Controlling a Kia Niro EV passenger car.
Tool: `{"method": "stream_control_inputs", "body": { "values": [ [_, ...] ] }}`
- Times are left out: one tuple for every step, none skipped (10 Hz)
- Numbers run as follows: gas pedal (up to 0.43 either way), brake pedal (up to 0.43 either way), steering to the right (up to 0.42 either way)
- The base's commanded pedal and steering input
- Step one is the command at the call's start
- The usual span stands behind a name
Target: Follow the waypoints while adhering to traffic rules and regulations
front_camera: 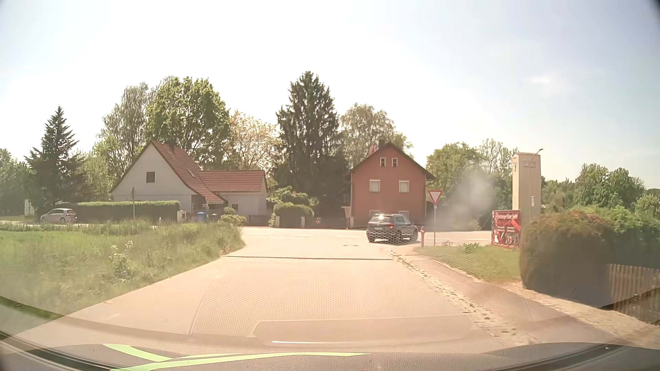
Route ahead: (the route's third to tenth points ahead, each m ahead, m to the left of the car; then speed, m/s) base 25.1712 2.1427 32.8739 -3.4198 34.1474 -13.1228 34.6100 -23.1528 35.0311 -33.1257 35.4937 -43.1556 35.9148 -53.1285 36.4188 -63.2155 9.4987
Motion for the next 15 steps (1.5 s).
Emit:
{"method": "stream_control_inputs", "body": {
  "values": [
    [0.000,0.213,-0.006],
    [0.000,0.213,-0.006],
    [0.000,0.220,-0.005],
    [0.000,0.220,-0.003],
    [0.000,0.232,0.001],
    [0.000,0.244,0.006],
    [0.000,0.250,0.012],
    [0.000,0.250,0.016],
    [0.000,0.256,0.018],
    [0.000,0.262,0.019],
    [0.000,0.262,0.019],
    [0.000,0.268,0.019],
    [0.000,0.268,0.023],
    [0.000,0.274,0.029],
    [0.000,0.274,0.038]
  ]
}}
